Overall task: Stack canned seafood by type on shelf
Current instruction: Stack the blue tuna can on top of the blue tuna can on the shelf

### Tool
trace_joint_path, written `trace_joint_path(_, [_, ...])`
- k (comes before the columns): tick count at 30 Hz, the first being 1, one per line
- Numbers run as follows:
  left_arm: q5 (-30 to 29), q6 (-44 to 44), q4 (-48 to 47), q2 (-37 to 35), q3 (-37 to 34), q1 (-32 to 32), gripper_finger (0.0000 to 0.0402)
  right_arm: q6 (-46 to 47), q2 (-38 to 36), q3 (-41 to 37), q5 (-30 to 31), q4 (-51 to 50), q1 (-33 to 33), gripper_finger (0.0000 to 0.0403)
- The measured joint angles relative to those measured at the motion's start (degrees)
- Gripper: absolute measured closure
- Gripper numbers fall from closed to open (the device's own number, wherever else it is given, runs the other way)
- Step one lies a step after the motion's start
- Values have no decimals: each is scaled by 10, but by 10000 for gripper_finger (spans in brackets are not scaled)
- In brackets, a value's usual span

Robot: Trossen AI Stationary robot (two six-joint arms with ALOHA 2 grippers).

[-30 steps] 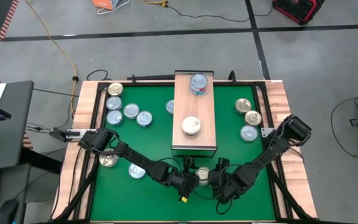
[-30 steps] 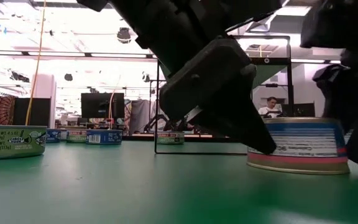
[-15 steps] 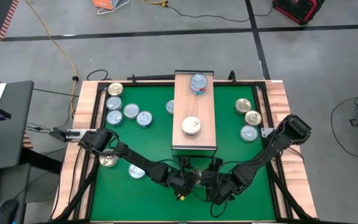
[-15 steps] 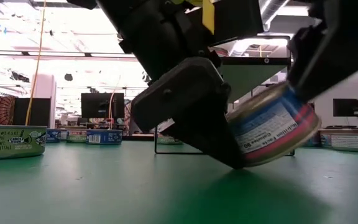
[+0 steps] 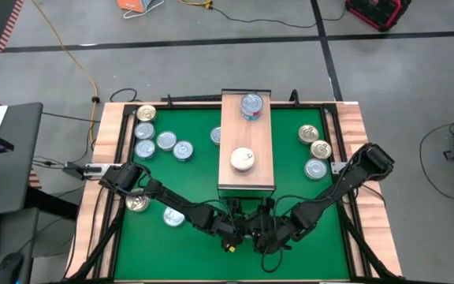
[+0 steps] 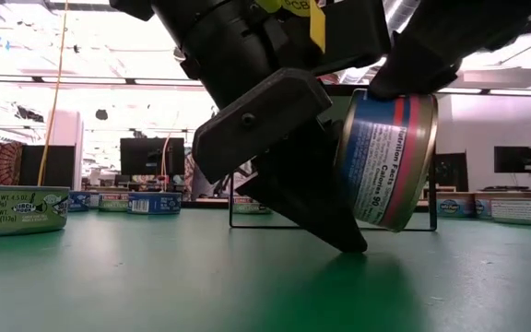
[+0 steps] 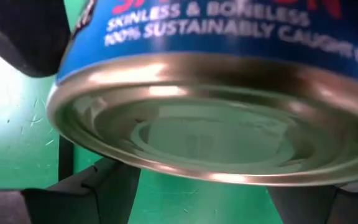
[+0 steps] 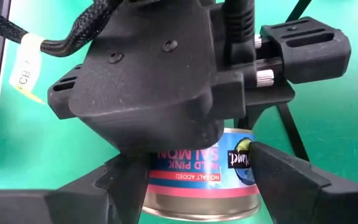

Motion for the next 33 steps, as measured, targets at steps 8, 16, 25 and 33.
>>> trace_joint_path(8, [11, -11, -31, -3, 1, -4, 100, -1, 1, 0, 0, 2, -1, 111])
trace_joint_path(16, [27, -20, -75, -20, 1, -15, 100, -1, 3, -1, -9, 2, -3, 111])
trace_joint_path(25, [23, -20, -80, -21, 0, -13, 76, 0, 8, -1, -12, 7, -17, 111])
trace_joint_path(33, [18, -20, -104, -29, 0, -13, 38, -9, 7, -1, -4, 9, -18, 111])
